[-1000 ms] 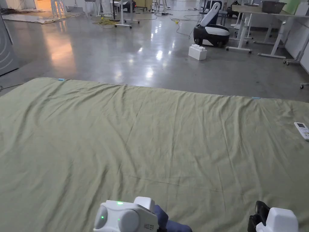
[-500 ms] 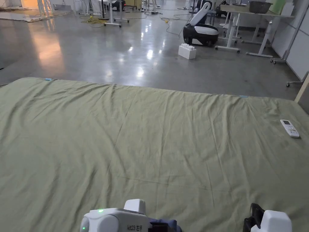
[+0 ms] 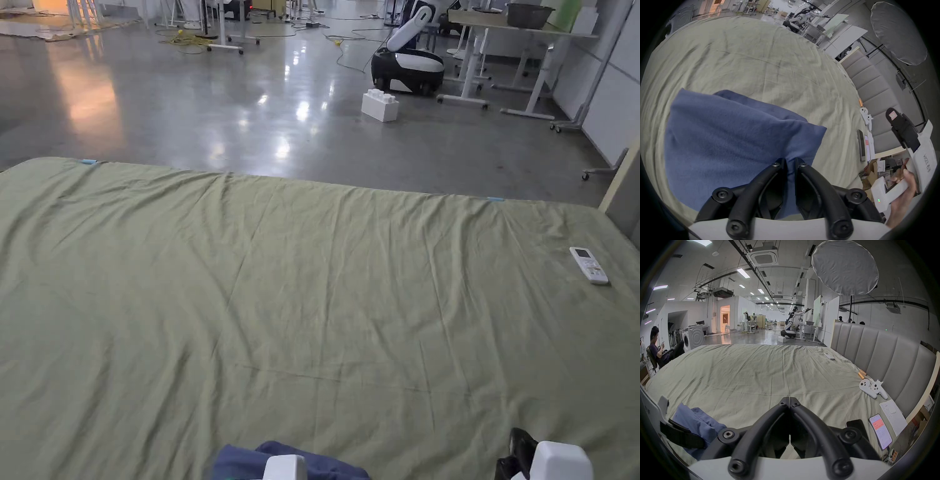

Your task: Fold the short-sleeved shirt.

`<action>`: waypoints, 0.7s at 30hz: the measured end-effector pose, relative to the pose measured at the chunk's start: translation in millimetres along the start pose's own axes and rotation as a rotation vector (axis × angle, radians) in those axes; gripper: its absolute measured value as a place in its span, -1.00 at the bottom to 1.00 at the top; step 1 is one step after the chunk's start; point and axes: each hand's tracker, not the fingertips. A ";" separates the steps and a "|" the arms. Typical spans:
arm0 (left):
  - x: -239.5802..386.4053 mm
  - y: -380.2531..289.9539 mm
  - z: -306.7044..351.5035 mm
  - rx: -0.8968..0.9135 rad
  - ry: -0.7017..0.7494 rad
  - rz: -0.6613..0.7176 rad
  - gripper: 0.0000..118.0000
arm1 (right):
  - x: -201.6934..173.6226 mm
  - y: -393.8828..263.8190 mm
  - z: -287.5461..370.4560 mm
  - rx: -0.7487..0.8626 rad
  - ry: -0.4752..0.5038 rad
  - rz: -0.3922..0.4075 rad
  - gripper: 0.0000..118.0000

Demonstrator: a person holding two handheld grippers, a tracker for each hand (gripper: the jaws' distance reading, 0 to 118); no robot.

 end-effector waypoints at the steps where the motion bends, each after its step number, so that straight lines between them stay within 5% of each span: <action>1: -0.7 -1.9 -3.0 0.009 0.003 0.008 -0.81 | 0.0 -0.1 -0.1 -0.001 0.000 0.000 -0.99; 12: -1.1 1.2 30.6 0.106 -0.066 -0.087 -0.86 | -6.3 9.5 1.4 0.023 0.015 0.005 -0.99; 21: 4.1 30.8 122.8 0.501 0.043 -0.285 -0.86 | -14.8 36.7 10.3 0.108 0.024 -0.007 -0.99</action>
